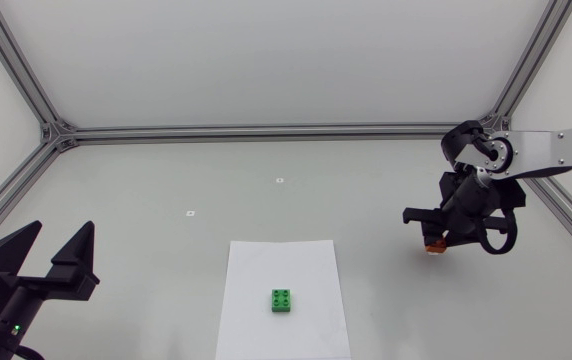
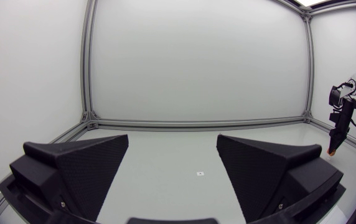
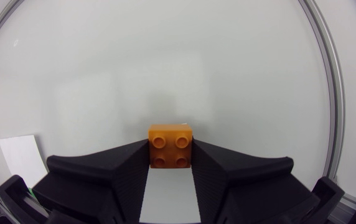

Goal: Pick up the orange 2x2 brick with the right arm and stack it on top of the green 2x2 brick in the center

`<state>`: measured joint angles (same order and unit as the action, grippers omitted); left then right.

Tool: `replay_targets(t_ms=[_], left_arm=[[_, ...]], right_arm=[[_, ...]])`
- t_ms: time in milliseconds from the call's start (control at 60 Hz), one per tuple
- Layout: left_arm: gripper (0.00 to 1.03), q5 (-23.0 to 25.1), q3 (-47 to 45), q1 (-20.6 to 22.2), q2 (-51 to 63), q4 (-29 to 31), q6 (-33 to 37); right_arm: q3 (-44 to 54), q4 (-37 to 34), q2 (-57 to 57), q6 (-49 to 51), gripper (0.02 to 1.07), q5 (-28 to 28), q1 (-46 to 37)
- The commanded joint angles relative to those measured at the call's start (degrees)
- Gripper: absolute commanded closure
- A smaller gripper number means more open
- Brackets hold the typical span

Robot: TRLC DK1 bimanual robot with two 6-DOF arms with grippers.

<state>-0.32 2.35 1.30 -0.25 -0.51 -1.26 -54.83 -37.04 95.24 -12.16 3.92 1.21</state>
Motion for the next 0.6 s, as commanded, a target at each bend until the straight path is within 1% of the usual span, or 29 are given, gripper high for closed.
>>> replay_targets(t_ms=[0,83,183,300,383,517,583], left_arm=[[0.04,0.23,-2.35,-0.16,-0.45,0.87,0.73],[0.04,0.23,-2.35,-0.16,-0.45,0.87,0.73],[0.04,0.23,-2.35,-0.16,-0.45,0.78,0.73],[0.04,0.23,-2.35,-0.16,-0.45,0.78,0.73],[0.04,0.23,-2.35,-0.16,-0.45,0.87,0.73],[0.04,0.23,-2.35,-0.16,-0.45,0.87,0.73],[0.04,0.23,-2.35,-0.16,-0.45,0.87,0.73]], right_arm=[[1.74,-1.02,-2.17,3.02,0.81,0.38,1.86],[2.88,-1.55,-4.19,6.71,0.84,0.38,4.76],[3.5,-2.51,-6.21,8.82,0.84,1.35,7.84],[2.36,-5.33,-8.76,10.58,0.87,1.44,11.09],[1.21,-7.52,-10.25,11.81,0.88,2.67,14.17],[0.34,-9.19,-10.34,13.31,0.9,3.37,18.65],[0.69,-9.81,-10.34,17.0,0.93,3.55,21.99]])
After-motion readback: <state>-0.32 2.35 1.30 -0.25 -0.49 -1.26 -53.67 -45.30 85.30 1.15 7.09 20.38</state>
